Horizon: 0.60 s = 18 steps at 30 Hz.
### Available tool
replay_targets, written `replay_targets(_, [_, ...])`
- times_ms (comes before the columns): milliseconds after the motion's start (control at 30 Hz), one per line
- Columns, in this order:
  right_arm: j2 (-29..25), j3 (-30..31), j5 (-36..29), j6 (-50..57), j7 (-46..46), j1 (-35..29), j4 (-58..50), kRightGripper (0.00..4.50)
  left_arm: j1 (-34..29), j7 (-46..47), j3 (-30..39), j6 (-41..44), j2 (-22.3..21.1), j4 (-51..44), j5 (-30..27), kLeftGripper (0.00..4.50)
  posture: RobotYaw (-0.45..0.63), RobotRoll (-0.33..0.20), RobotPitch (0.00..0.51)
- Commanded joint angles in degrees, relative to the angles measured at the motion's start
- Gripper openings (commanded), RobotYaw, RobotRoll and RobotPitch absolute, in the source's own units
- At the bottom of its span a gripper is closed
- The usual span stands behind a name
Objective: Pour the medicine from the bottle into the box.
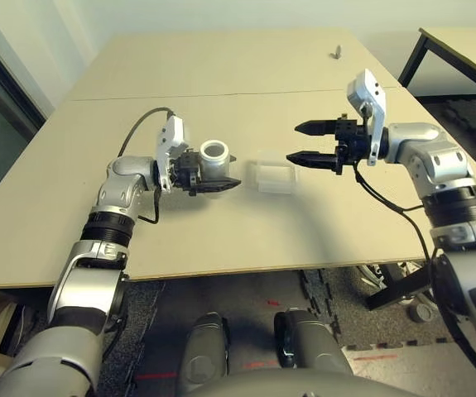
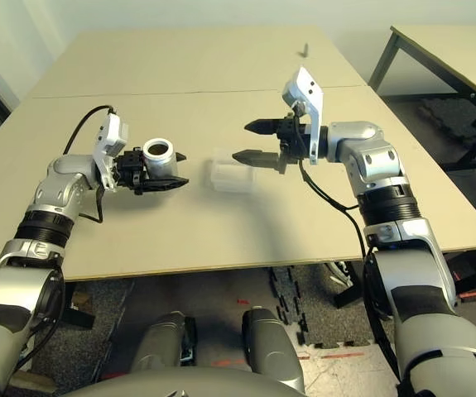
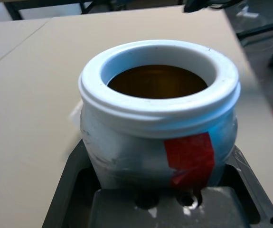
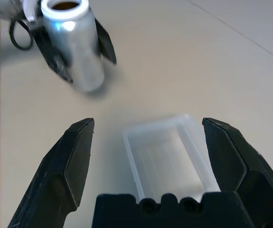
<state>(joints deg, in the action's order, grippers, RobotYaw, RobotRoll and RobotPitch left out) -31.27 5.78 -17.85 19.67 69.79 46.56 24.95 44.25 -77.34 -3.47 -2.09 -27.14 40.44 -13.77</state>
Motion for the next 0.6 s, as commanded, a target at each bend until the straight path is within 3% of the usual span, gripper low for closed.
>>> replay_targets(33, [-1.7,-1.3,0.9,-1.2,-0.2,-0.8,0.6,4.50,2.9,1.8,-1.0,-3.5,0.0,5.0,3.5,2.79,-0.11,0.000,0.062])
replay_targets(600, [-5.6,-2.4,2.4,-2.8,-0.6,-6.2,-1.2,4.50,15.6,25.3,-10.3,-20.0,5.2,23.3,24.3,2.79,-0.14,0.000,0.038])
